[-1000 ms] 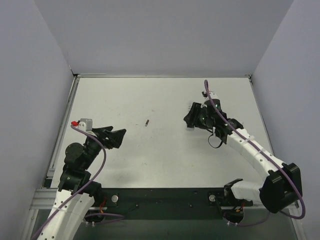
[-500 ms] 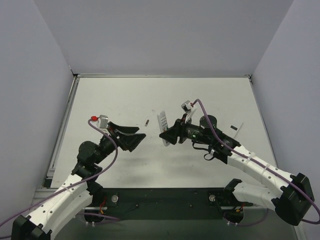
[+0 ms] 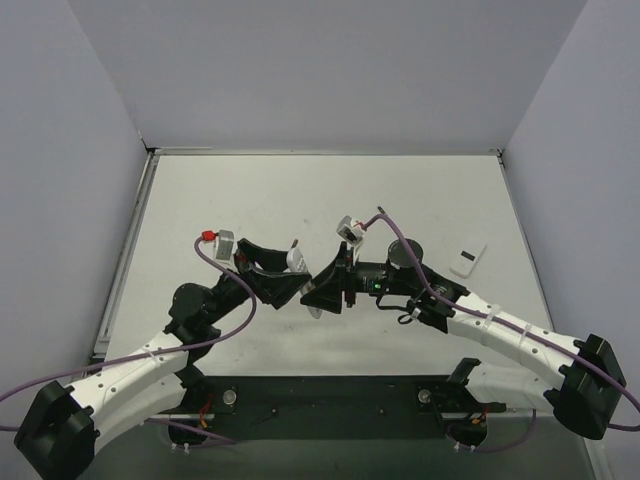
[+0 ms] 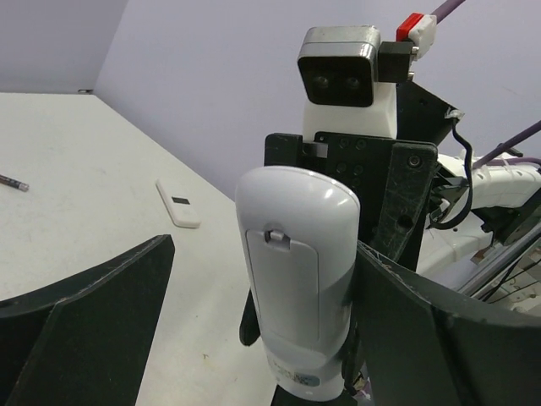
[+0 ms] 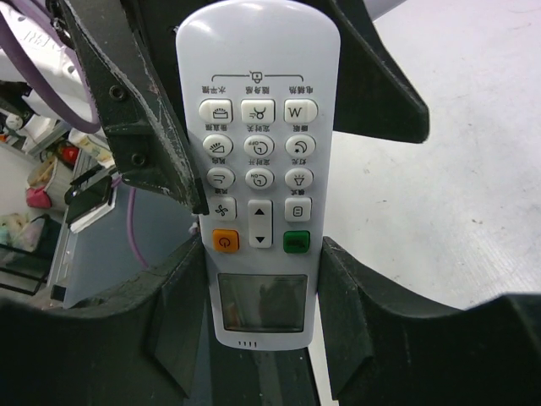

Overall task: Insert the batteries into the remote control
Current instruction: Adjust the remote control.

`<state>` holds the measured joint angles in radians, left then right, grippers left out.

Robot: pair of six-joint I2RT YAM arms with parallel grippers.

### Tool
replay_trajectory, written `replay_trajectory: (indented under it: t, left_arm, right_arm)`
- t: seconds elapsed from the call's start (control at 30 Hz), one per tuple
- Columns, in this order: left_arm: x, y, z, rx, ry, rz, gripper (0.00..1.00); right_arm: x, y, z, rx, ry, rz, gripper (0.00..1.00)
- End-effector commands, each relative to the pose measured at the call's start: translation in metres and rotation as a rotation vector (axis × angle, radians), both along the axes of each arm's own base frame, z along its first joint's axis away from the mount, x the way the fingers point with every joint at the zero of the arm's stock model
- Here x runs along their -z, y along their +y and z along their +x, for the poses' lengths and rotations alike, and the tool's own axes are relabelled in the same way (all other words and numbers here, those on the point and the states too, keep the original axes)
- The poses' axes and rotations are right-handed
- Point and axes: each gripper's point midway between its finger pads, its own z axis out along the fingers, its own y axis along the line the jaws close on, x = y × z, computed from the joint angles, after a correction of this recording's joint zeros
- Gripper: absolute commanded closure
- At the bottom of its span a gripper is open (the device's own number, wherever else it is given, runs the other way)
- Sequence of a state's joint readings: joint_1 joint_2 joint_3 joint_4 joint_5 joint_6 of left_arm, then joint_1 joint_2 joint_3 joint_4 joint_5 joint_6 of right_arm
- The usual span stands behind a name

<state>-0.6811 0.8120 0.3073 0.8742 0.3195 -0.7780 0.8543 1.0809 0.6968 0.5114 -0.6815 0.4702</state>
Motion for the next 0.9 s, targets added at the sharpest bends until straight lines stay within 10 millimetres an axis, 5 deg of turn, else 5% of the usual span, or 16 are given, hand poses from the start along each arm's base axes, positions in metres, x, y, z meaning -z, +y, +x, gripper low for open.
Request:
replay_trajectory:
  t: [0.0, 0.33, 0.53, 0.7, 0.73, 0.8, 0.83, 0.87]
  left_arm:
    - [-0.038, -0.003, -0.019, 0.069, -0.146, -0.091, 0.07]
    - [-0.042, -0.011, -0.041, 0.182, -0.166, -0.146, 0.27]
    - [-0.039, -0.017, -0.037, 0.190, -0.124, -0.141, 0.59]
    - [-0.041, -0.008, -0.023, 0.093, -0.073, -0.151, 1.00]
    - [-0.033, -0.010, -0.013, 0.054, -0.025, -0.103, 1.00]
    - [-0.030, -0.003, 0.003, -0.058, 0.037, -0.070, 1.00]
    - [-0.002, -0.003, 0.015, -0.114, 0.126, 0.037, 1.00]
    - [-0.004, 0.006, 0.029, -0.211, 0.161, 0.045, 1.00]
  right_arm:
    - [-0.051, 0.008, -0.013, -0.092, -0.136, 0.134, 1.00]
    - [-0.056, 0.006, -0.015, -0.090, -0.150, 0.157, 1.00]
    - [-0.048, 0.001, 0.003, 0.021, -0.137, 0.129, 1.00]
    - [-0.033, -0.002, 0.018, 0.104, -0.122, 0.055, 0.69]
    - [-0.026, -0.004, 0.021, 0.123, -0.110, 0.025, 0.56]
    - [-0.020, -0.008, 0.031, 0.185, -0.134, -0.019, 0.48]
    - [-0.013, -0.012, 0.033, 0.206, -0.128, -0.054, 0.39]
    - [-0.010, -0.014, 0.036, 0.231, -0.134, -0.074, 0.38]
